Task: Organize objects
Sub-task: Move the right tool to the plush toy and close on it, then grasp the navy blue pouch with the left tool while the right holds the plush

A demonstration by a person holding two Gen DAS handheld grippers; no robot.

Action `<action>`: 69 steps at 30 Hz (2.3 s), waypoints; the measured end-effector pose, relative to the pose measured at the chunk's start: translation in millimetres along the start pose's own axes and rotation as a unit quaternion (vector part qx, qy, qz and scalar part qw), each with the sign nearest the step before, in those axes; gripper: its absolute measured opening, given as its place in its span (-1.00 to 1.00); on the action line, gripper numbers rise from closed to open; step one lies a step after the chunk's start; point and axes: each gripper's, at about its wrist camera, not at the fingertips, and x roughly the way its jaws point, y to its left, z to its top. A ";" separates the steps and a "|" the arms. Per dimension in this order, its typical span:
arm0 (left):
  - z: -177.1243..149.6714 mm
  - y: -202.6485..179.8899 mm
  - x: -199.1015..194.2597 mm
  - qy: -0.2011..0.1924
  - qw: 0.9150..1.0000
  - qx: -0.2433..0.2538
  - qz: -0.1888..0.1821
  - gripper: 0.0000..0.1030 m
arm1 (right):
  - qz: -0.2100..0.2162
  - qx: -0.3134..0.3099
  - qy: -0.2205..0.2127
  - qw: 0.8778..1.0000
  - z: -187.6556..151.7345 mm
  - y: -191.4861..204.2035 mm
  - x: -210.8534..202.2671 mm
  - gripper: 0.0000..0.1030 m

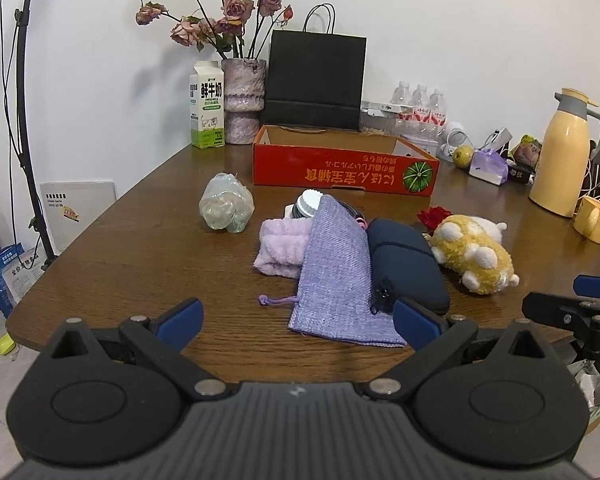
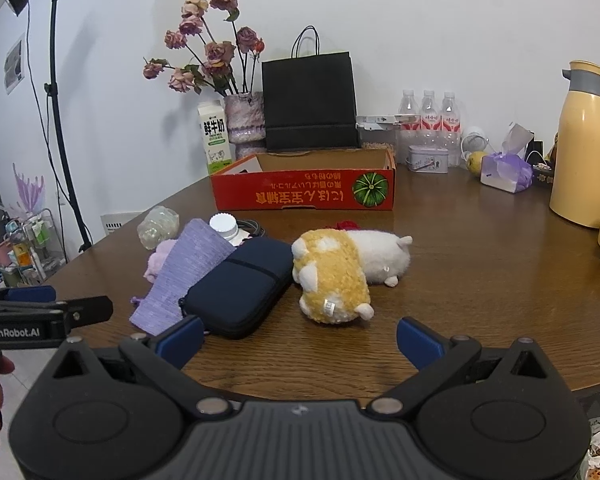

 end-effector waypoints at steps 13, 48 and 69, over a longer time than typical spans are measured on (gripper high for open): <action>5.5 1.1 28.6 0.017 1.000 0.004 0.008 1.00 | -0.004 0.003 0.016 1.000 0.1 -8.9 25.9 1.00; 21.1 10.5 58.9 0.025 0.999 0.000 0.042 1.00 | 0.031 0.030 0.028 0.999 21.0 -36.6 117.0 0.00; 41.6 -43.4 62.1 0.041 0.998 0.049 -0.022 1.00 | 0.003 0.021 -0.076 0.997 14.9 -57.8 63.7 -0.07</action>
